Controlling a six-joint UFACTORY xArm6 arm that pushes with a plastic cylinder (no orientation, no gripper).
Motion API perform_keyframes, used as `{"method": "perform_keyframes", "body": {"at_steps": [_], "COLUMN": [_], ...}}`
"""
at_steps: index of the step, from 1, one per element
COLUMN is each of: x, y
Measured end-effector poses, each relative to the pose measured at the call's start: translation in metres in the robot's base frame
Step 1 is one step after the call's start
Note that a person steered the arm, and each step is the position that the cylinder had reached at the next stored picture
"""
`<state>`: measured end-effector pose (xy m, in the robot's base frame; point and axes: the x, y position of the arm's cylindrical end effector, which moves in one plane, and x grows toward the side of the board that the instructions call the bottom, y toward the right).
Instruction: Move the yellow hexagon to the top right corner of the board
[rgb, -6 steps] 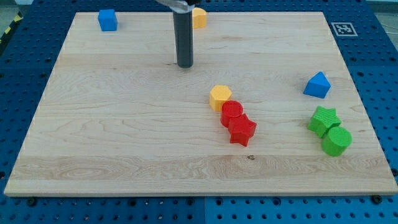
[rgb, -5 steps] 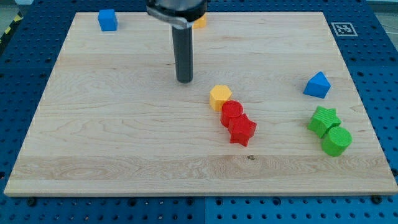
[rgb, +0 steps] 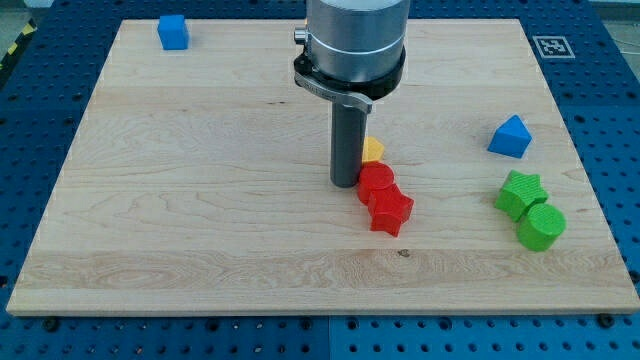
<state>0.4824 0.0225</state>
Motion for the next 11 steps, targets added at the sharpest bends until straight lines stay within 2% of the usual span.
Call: {"method": "perform_keyframes", "body": {"at_steps": [2, 4, 9, 11], "x": [0.001, -0.028, -0.051, -0.083], "y": [0.029, 0.029, 0.04, 0.04]}}
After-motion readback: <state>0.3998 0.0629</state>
